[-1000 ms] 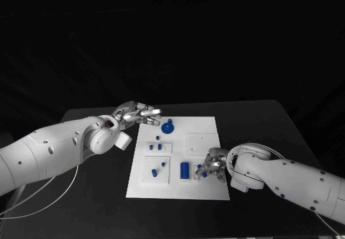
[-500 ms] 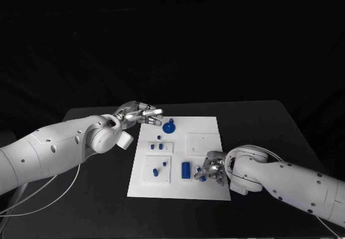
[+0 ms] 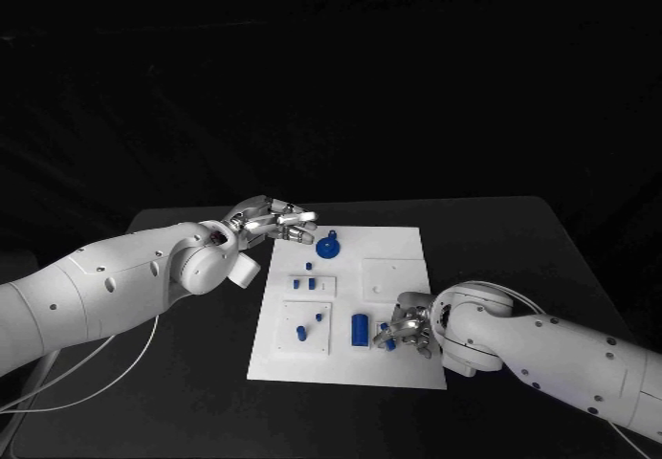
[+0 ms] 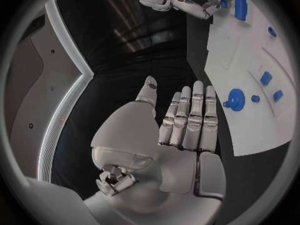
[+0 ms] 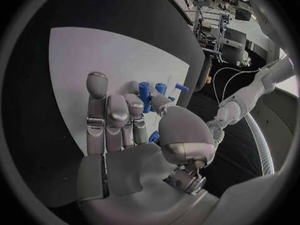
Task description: Assemble the parts on the task board
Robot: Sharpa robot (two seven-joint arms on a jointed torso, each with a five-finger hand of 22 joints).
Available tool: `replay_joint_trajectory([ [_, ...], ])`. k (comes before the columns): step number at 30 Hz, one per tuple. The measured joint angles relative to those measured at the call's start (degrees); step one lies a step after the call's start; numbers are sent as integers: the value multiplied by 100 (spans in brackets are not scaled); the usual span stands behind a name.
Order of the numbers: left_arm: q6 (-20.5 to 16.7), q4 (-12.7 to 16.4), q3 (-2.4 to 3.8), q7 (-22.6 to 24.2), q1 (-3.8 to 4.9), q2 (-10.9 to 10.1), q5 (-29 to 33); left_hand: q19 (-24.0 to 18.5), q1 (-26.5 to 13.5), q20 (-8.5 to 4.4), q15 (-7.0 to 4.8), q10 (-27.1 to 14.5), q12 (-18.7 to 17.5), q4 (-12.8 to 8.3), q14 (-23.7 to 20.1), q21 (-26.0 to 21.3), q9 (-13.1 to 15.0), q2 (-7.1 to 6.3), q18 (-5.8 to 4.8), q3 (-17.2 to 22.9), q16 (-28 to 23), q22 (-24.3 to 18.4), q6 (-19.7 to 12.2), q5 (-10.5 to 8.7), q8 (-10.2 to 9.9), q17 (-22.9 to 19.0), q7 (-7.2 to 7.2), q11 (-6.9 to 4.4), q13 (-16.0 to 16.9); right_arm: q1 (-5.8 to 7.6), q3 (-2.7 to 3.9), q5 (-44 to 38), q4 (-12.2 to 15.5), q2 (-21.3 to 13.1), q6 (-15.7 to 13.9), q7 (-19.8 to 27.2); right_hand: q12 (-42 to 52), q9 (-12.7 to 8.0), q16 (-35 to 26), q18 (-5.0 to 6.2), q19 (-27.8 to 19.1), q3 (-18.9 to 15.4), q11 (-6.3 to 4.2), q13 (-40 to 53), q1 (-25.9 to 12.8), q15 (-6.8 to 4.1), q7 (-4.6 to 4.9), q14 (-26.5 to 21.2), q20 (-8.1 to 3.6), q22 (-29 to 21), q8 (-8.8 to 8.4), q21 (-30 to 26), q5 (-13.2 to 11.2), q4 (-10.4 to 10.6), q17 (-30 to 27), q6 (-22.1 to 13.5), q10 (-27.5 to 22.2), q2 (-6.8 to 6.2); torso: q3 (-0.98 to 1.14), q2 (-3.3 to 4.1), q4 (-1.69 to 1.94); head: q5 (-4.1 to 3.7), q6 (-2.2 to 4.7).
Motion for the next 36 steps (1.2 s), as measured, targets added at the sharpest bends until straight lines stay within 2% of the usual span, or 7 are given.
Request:
replay_joint_trajectory([
  [6, 12, -6, 0, -17, 0, 11, 0, 0, 0, 0, 0, 0, 0, 0, 0, 0, 0, 0, 0, 0, 0, 0, 0, 0, 0, 0, 0, 0, 0, 19, -2, -62, -26, 32, 15, -27, 0, -27, 0, 0, 0, -22, 0, 3, -30, 0, 10, 0, 0, 0, 0, 0, 0, 23, 4, 11, 0, -30, -2, 3, -1, 61, 4],
  [12, 26, -10, -1, -34, 0, 15, 0, 0, 0, 0, 0, 0, 0, 15, 0, 0, 0, 0, 0, -15, 0, 0, 0, 0, 0, 0, 0, 0, 0, 30, -5, -102, -44, 50, 44, -46, -22, -34, 0, 0, 0, -42, 0, 10, -52, 0, 12, 0, 0, -1, 1, 0, 0, 44, 4, 17, 0, -52, -11, 5, 6, 63, -15],
  [20, 37, -10, -2, -47, 0, 15, 0, 0, 0, 0, 0, 0, 0, 15, 0, 0, 0, 0, 0, -15, 0, 0, 0, 0, 0, 0, 0, 0, 0, 38, -5, -121, -73, 70, 59, -56, -48, -55, 0, 0, 0, -166, -1, 10, -152, 1, 9, 0, 0, -1, 18, 0, 1, 198, -5, -11, -2, -103, -19, 3, 7, 43, -16],
  [36, 45, -10, -2, -56, 0, 12, 0, 0, 0, 0, 0, 0, 0, 14, 0, 0, 0, 0, 0, -14, 0, 0, 0, 0, 0, 0, 0, 0, 0, 48, -1, -130, -125, 103, 57, -61, -111, -34, -77, 0, 0, -474, -22, -1, -174, 1, 14, 0, 0, -37, -4, -73, 2, 309, -36, -15, -22, -126, -13, 2, 7, 65, -21],
])
